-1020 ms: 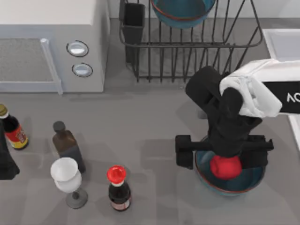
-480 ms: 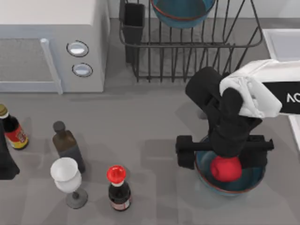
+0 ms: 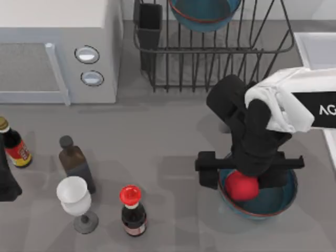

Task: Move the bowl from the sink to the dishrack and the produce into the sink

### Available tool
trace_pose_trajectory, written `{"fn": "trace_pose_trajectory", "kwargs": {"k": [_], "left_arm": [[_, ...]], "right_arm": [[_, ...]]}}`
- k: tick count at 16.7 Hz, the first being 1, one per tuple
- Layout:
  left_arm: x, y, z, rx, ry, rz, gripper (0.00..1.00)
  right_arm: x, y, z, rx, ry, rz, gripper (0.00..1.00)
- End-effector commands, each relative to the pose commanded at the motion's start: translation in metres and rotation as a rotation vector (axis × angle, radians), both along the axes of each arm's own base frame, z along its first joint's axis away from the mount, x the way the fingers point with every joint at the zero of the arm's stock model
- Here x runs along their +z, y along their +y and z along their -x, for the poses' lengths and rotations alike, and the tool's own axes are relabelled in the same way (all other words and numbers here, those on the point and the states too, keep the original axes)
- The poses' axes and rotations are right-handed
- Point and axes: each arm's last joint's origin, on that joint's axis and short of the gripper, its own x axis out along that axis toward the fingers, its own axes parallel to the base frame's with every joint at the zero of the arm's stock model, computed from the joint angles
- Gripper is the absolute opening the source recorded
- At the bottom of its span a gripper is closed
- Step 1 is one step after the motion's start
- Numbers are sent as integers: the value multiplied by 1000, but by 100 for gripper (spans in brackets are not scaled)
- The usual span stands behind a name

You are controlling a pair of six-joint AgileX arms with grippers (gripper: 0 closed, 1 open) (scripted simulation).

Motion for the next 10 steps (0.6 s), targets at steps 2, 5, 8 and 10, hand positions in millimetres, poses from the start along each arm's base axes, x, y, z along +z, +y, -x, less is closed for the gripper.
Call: {"fn": "trace_pose_trajectory", "kwargs": {"k": [2,5,8,10], "left_arm": [[0,0,0,0,0,0,100],[0,0,0,0,0,0,100],[0,0,0,0,0,0,100],[0,0,0,0,0,0,100]], "right_arm": [[0,0,0,0,0,0,0],[0,0,0,0,0,0,0],[28,2,-2,8,-55,-14,0],[37,4,-4,6,-57,-15,0]]}}
